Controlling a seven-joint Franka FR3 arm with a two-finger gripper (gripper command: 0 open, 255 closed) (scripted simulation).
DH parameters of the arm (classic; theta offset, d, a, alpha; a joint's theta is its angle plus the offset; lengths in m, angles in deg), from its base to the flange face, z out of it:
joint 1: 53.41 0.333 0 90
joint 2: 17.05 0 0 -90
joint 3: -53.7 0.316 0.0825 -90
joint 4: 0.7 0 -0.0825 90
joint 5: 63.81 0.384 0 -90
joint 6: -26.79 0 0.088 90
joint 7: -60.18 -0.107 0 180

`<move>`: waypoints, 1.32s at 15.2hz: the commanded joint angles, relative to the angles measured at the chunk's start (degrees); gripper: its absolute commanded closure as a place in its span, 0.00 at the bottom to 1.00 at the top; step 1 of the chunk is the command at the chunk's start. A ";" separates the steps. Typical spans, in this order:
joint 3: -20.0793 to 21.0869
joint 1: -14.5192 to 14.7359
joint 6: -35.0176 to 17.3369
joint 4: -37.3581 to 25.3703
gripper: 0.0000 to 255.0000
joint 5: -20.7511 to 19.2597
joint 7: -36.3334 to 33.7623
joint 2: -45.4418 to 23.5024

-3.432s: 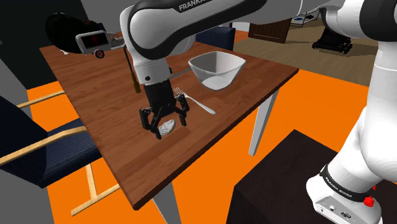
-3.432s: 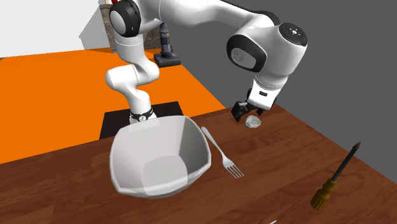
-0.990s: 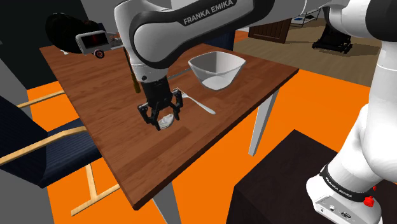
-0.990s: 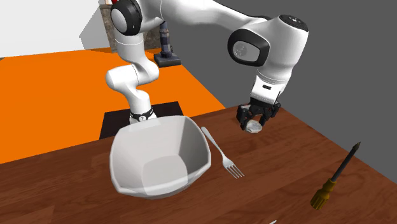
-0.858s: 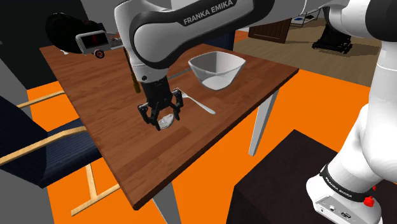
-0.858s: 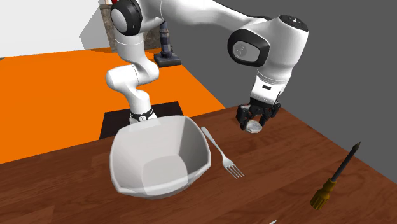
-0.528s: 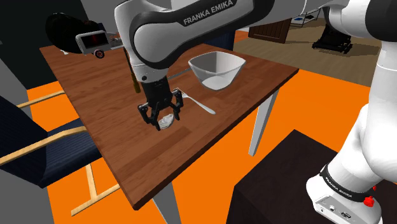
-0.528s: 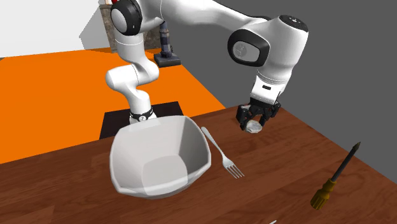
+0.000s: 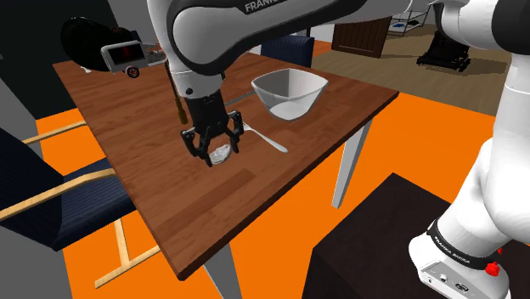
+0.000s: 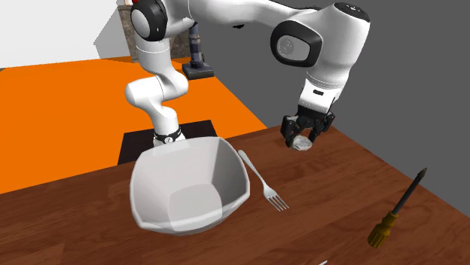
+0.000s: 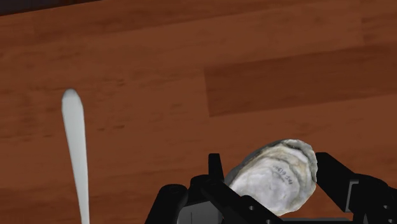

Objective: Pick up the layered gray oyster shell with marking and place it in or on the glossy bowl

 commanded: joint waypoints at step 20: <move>0.45 1.46 17.16 -18.99 1.00 -0.58 -1.24 -1.87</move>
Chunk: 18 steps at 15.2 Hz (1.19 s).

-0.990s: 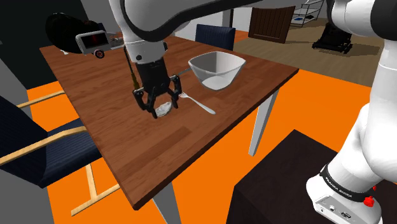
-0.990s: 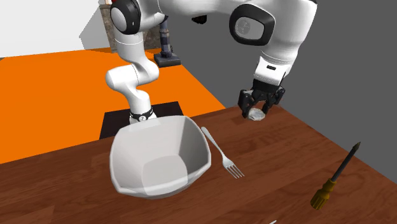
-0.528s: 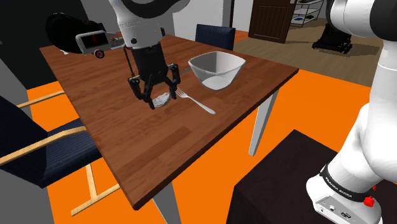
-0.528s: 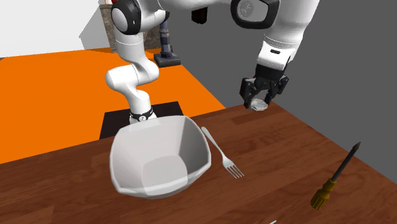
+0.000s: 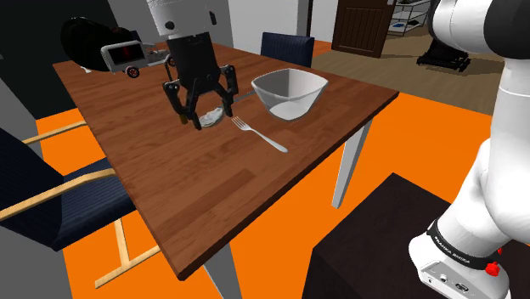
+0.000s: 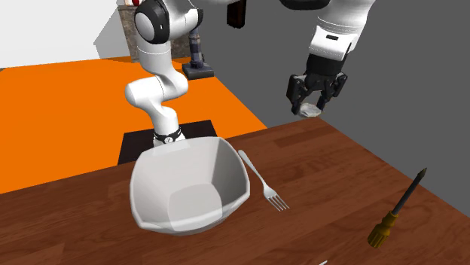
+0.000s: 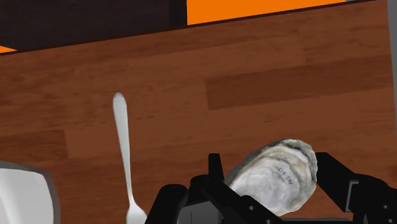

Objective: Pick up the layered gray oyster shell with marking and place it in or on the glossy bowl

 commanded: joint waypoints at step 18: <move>-2.98 -7.45 7.53 -3.03 1.00 0.82 10.13 4.24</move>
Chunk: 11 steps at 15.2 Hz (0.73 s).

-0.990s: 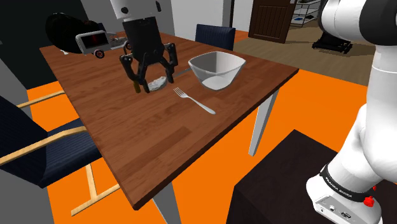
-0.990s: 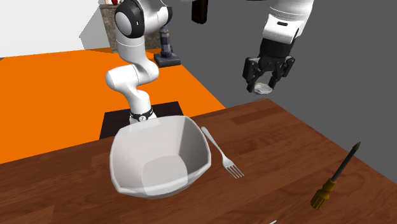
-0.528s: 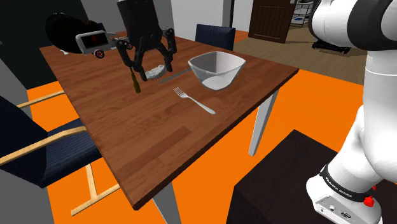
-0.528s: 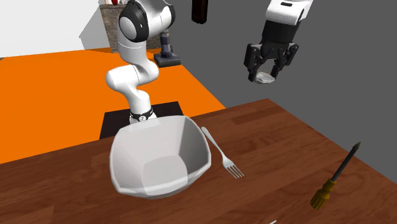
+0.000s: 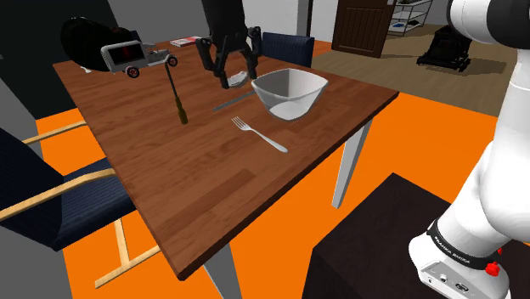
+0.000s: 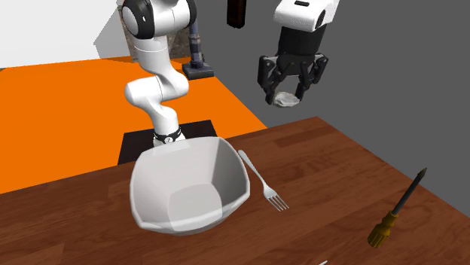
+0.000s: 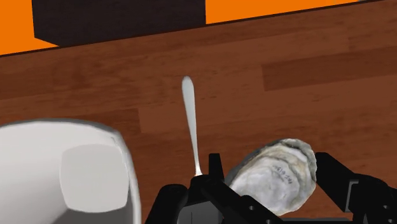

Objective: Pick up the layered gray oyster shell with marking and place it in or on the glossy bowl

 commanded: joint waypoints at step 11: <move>-6.09 -10.72 -0.43 4.71 1.00 -0.05 16.65 4.11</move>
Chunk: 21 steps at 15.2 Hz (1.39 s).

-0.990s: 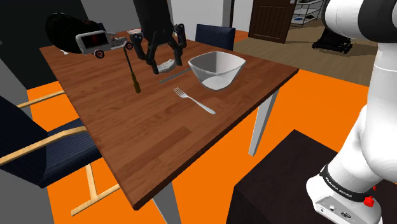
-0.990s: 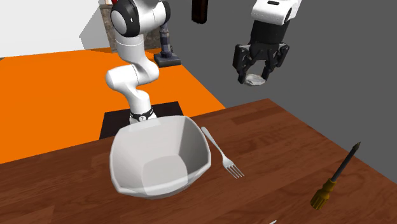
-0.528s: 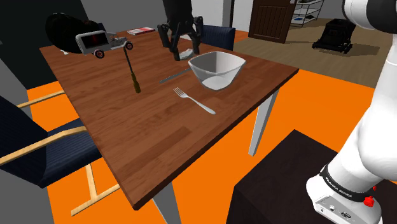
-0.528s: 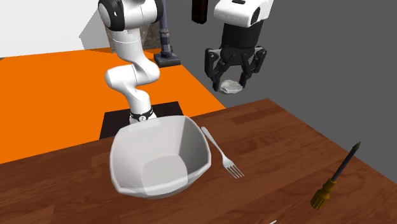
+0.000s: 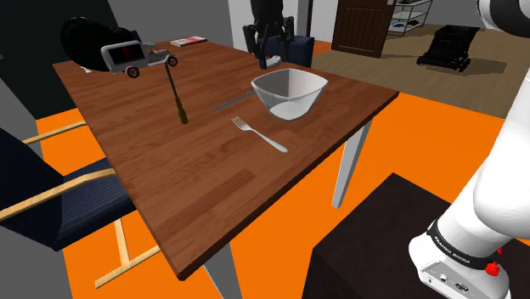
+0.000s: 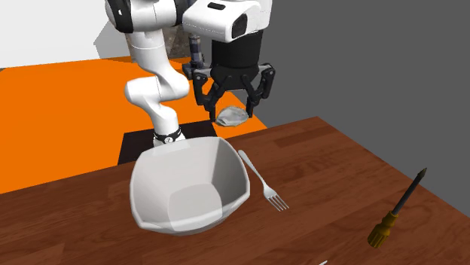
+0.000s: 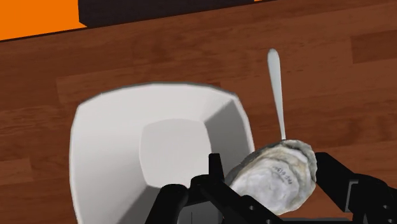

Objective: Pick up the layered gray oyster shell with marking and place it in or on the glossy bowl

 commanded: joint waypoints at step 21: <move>-4.06 -6.39 -11.14 12.56 1.00 -0.65 10.27 1.47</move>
